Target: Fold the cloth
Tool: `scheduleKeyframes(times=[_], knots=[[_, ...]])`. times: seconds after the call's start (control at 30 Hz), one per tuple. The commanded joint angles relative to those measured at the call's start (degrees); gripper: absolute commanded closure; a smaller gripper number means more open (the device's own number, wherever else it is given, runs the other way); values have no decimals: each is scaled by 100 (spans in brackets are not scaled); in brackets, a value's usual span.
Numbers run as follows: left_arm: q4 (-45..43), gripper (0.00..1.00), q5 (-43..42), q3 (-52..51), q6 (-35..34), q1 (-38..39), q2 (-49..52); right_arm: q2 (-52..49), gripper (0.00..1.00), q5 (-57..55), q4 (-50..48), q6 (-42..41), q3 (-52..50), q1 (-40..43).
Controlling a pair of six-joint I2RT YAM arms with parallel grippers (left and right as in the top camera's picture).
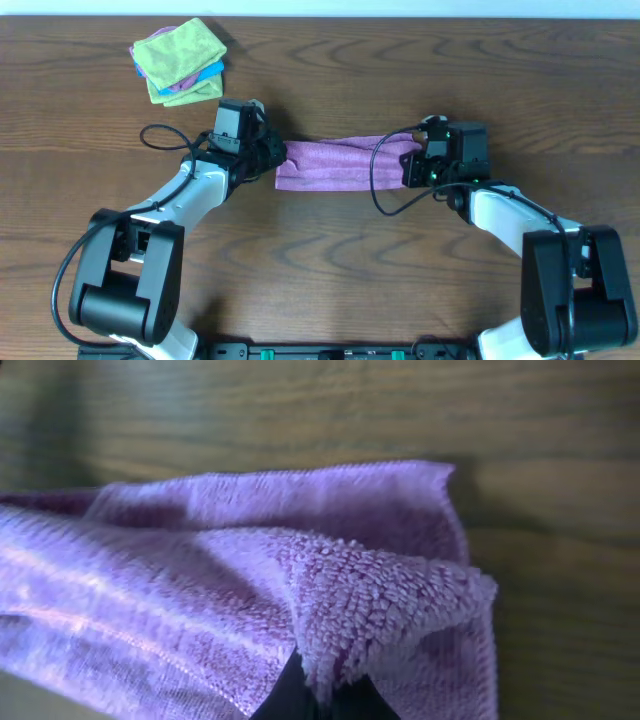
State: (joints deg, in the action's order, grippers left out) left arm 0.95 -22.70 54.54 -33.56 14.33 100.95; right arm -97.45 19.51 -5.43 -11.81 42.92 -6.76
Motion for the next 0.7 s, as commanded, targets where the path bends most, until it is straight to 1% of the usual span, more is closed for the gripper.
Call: scheduleKeyframes(times=[0.0,0.03,0.07,0.1,0.17,0.2,0.23,0.3,0.4,0.43,0.53,0.67], knots=[[-26,94,170,-15,-31,-4,68,-61,92,-361,-131,-59,24,-81],[-24,94,170,-15,-31,-4,68,-61,89,-413,-175,-59,24,-81],[-24,94,170,-15,-31,-4,68,-61,84,-411,-216,-59,24,-81],[-24,94,170,-15,-31,-4,68,-61,81,-409,-229,-59,24,-83],[-24,94,173,-15,-28,-4,68,-61,69,-407,-227,-61,24,-83],[-24,89,175,-15,-26,-7,68,-61,65,-407,-225,-59,24,-83],[-26,82,179,-15,2,-15,68,-61,59,-407,-219,-59,24,-83],[-31,73,192,-15,17,-46,66,-59,54,-385,-195,-59,24,-81],[-35,46,168,-2,17,-122,61,-59,49,-293,-153,-59,26,-81],[-33,39,142,9,26,-157,52,-50,46,-249,-120,-61,28,-81],[-17,35,-31,83,83,-243,52,31,44,-256,15,-61,37,-76],[63,36,-420,334,153,-367,50,428,40,-352,413,-59,122,-20]])
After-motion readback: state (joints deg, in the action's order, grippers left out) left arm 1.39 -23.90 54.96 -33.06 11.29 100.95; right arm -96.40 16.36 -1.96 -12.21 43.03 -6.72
